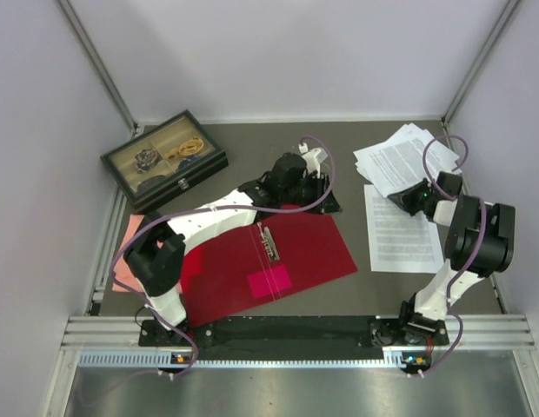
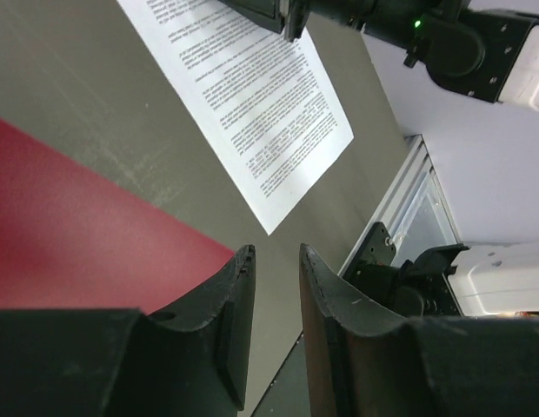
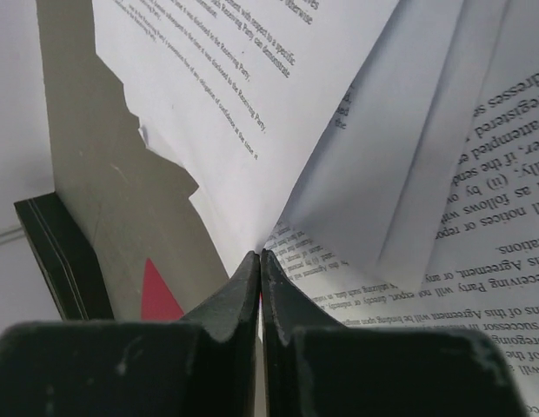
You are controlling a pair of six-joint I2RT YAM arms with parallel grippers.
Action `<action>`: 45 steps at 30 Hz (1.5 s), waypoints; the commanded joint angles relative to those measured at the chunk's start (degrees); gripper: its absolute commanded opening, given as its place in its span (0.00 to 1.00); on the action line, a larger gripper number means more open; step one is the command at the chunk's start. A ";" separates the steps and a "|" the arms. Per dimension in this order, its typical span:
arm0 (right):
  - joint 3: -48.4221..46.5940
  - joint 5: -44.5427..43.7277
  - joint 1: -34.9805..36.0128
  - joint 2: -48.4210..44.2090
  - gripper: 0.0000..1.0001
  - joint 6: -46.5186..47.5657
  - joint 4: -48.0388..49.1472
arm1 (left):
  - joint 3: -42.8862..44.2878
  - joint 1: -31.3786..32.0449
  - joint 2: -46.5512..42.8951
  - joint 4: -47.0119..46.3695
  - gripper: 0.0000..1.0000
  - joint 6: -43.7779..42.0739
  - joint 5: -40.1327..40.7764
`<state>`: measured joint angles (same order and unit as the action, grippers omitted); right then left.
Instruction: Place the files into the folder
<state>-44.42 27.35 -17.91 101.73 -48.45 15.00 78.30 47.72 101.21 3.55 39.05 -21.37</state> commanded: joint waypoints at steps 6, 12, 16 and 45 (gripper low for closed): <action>-6.02 6.66 1.55 -11.90 0.00 4.94 -13.06 | -5.62 -0.88 -8.57 1.81 0.32 -1.87 4.05; -4.62 8.59 10.69 -18.84 0.00 8.54 -24.22 | -6.32 -2.72 -10.06 3.91 0.31 -1.61 4.58; -1.12 9.56 17.63 -23.76 0.00 11.53 -31.17 | -7.46 -3.08 -11.65 4.62 0.31 -2.31 5.54; -2.86 2.79 4.03 -10.16 0.82 6.00 -12.81 | 32.08 -3.78 39.40 -23.59 0.32 4.62 13.35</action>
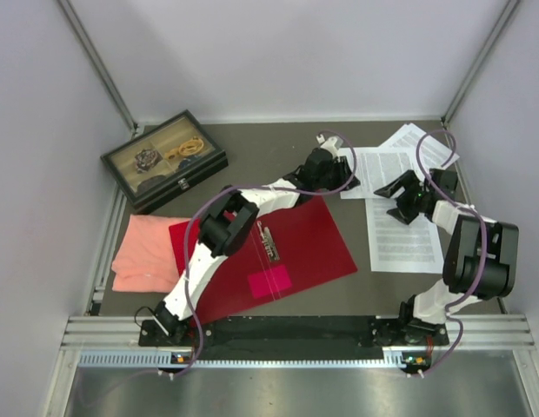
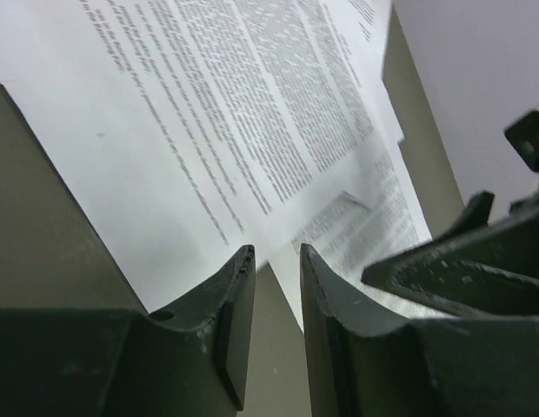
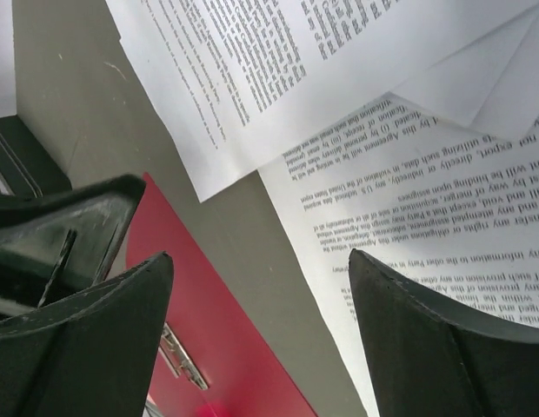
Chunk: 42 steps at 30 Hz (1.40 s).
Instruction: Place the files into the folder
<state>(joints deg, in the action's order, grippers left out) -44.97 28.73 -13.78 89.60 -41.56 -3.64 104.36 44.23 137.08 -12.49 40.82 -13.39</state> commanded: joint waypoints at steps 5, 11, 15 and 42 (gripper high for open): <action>-3.71 1.42 0.77 5.49 0.83 -2.91 7.07 | 14.38 -0.63 11.19 1.12 0.24 9.18 12.68; -2.67 -1.57 1.83 7.95 0.83 -7.30 11.72 | 16.32 -0.72 14.89 9.06 0.16 17.01 12.86; -0.82 -3.68 1.92 8.75 0.83 -10.90 15.23 | 14.39 -0.72 14.01 12.05 0.14 19.12 12.51; 4.80 -5.69 8.15 7.53 0.83 -16.36 17.71 | 7.27 -0.55 9.62 21.63 0.10 22.37 3.19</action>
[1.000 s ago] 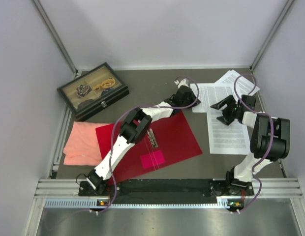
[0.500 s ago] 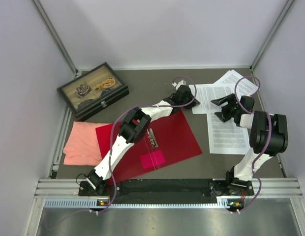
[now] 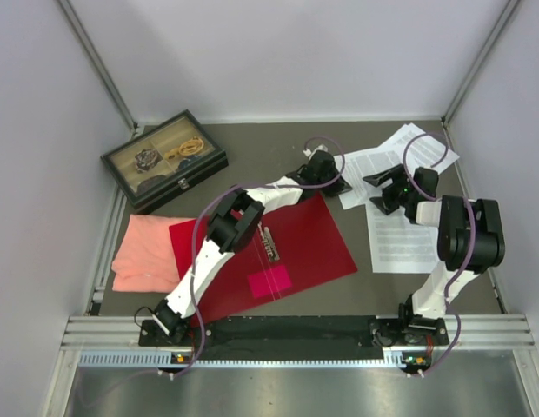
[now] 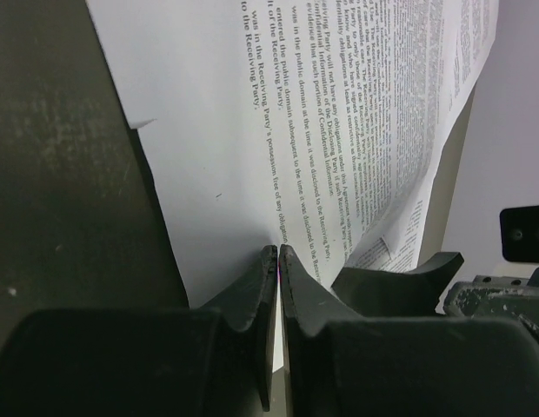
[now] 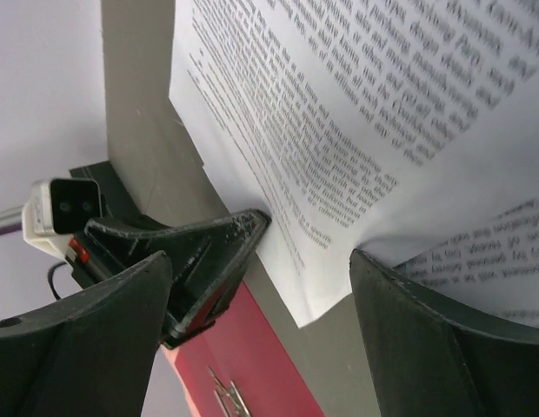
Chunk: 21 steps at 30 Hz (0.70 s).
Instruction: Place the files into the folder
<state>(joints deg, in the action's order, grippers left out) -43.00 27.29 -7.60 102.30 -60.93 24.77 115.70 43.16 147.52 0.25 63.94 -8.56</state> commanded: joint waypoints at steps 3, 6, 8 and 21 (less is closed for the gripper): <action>4.59 -6.10 2.06 -8.87 0.83 4.23 -14.66 | -6.53 0.61 -1.97 7.93 0.09 0.83 -1.81; 5.38 -5.50 2.06 -10.54 0.83 5.20 -16.51 | -9.08 0.79 -3.12 7.05 0.09 1.89 -2.25; 6.88 -4.09 2.32 -10.63 0.83 4.16 -15.38 | -10.22 0.79 -3.64 6.25 0.09 2.24 -2.43; 7.15 -5.58 3.99 -5.98 0.83 3.01 -7.74 | -14.36 1.67 -5.67 4.85 0.08 3.21 -4.10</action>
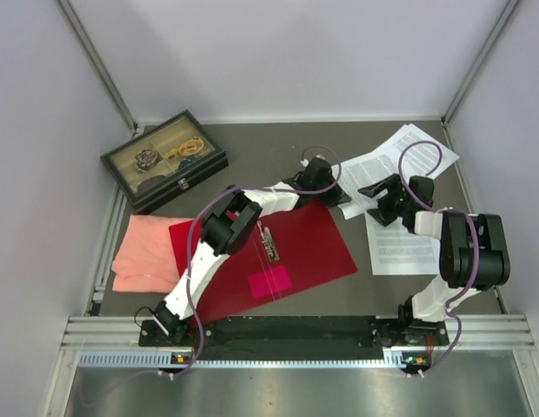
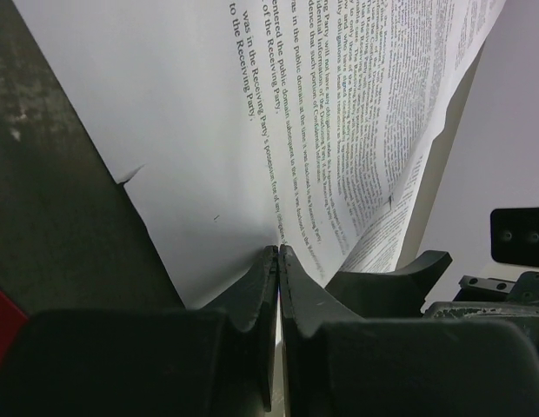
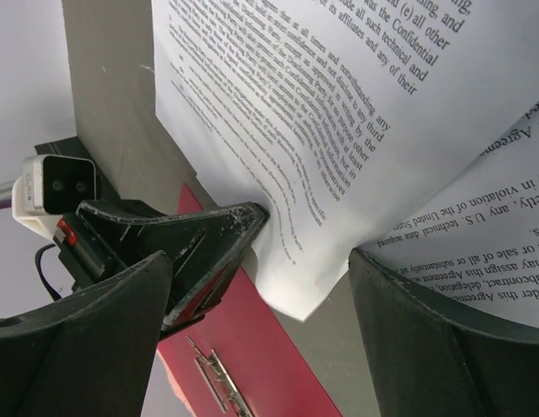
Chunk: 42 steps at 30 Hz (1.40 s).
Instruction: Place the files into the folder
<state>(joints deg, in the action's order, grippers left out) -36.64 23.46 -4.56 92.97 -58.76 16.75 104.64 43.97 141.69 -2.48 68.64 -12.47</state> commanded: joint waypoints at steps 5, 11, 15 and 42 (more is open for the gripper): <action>1.22 0.43 0.95 3.89 0.84 1.81 4.33 | -3.74 1.38 0.34 7.67 0.08 -1.58 -1.33; 1.40 3.60 0.95 3.97 0.86 2.69 10.75 | -4.71 1.83 0.08 7.31 0.06 -1.41 -2.56; -0.44 5.01 0.95 4.15 0.88 5.67 12.77 | -5.76 1.83 -0.71 7.23 0.07 -1.76 -3.35; -12.92 -3.95 0.43 9.25 0.91 15.69 -2.08 | -6.03 1.83 -1.06 7.84 0.06 -3.87 -6.34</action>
<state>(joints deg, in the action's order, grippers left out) -46.68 23.73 -4.25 101.45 -48.45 19.33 100.95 44.86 139.98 -3.09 68.20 -18.76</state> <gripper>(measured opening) 0.904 0.065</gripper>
